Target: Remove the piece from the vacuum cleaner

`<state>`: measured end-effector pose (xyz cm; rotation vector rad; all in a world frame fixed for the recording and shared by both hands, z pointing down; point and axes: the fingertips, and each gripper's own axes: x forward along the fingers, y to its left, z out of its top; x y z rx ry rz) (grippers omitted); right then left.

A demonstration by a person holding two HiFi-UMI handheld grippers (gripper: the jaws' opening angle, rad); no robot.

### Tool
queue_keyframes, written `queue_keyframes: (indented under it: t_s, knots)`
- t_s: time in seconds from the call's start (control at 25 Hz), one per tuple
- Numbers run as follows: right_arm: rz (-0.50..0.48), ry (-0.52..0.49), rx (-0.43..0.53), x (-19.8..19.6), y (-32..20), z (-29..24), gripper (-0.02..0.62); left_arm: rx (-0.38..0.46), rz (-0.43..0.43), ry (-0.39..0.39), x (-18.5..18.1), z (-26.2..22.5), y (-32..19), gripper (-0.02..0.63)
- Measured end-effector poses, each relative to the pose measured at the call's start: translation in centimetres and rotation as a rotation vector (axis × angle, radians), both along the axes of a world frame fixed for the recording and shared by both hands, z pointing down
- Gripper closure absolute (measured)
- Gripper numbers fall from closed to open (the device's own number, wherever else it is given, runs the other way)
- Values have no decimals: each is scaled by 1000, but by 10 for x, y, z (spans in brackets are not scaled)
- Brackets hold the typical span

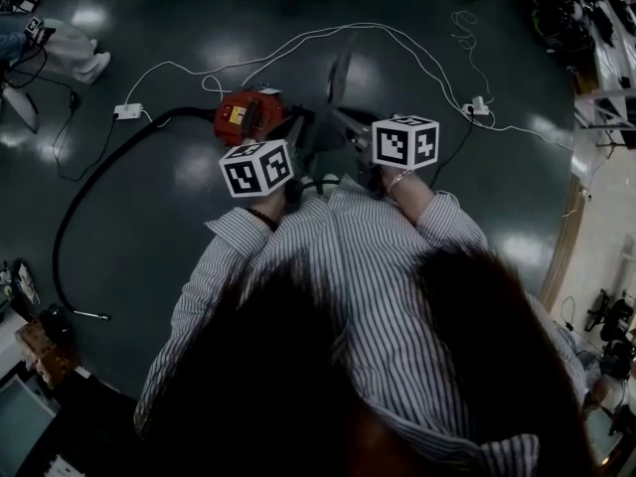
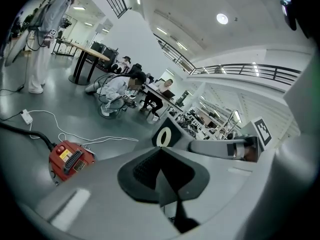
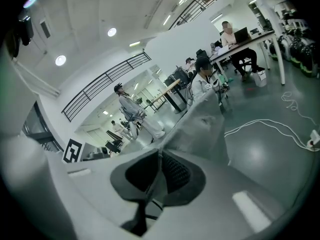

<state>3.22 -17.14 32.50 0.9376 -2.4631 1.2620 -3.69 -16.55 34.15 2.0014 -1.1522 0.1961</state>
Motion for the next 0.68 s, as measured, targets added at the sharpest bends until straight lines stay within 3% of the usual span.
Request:
queue_keyframes:
  t_s: [0.68]
  knots:
    - [-15,6,-1,-1,3,0,571,-14,35,0,6,1,2,600]
